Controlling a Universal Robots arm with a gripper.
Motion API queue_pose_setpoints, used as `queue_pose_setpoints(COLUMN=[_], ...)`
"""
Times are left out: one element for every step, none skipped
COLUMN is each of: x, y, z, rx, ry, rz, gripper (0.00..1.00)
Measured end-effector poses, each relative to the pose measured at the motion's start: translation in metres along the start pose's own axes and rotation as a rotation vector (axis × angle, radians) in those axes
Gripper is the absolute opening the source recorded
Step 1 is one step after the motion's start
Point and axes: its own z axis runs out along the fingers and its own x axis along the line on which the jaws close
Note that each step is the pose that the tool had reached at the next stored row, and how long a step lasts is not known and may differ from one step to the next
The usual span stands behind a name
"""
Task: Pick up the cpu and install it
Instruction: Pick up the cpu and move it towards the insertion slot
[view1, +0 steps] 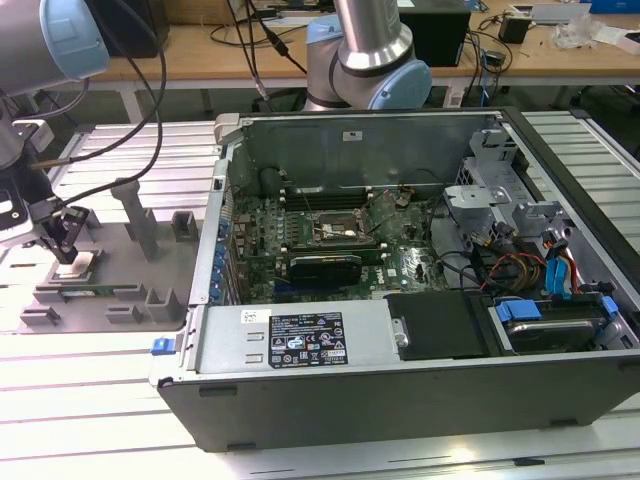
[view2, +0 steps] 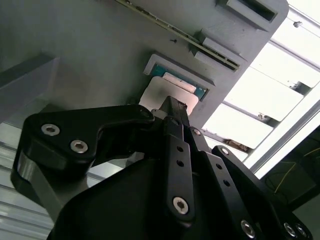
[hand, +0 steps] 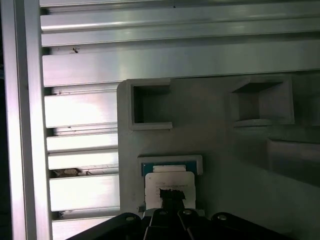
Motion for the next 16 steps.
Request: queue_pose_setpoints(x=[0.0, 0.0, 0.0, 0.0, 0.0, 0.0, 0.0, 0.0, 0.0, 0.0, 0.0, 0.0, 0.0, 0.0, 0.0, 0.0], y=[0.0, 0.0, 0.0, 0.0, 0.0, 0.0, 0.0, 0.0, 0.0, 0.0, 0.0, 0.0, 0.0, 0.0, 0.0, 0.0], z=[0.0, 0.0001, 0.0001, 0.0001, 0.0001, 0.0001, 0.0001, 0.0001, 0.0001, 0.0001, 0.0001, 0.0001, 0.0001, 0.0001, 0.0001, 0.0001], rx=[0.0, -0.0001, -0.0001, -0.0001, -0.0001, -0.0001, -0.0001, -0.0001, -0.0001, -0.0002, -0.0001, -0.0001, -0.0002, -0.0001, -0.0002, -0.0001], ry=[0.0, -0.0002, -0.0002, -0.0001, -0.0002, -0.0002, -0.0001, -0.0002, -0.0001, -0.0002, -0.0001, -0.0001, -0.0002, -0.0001, -0.0001, -0.0001], rz=[0.0, 0.0, 0.0, 0.0, -0.001, -0.001, -0.001, -0.001, -0.001, -0.001, -0.001, -0.001, -0.001, -0.001, -0.001, -0.001], gripper=[0.11, 0.11, 0.11, 0.11, 0.11, 0.17, 0.17, 0.17, 0.29, 0.29, 0.36, 0.42, 0.42, 0.48, 0.54, 0.6])
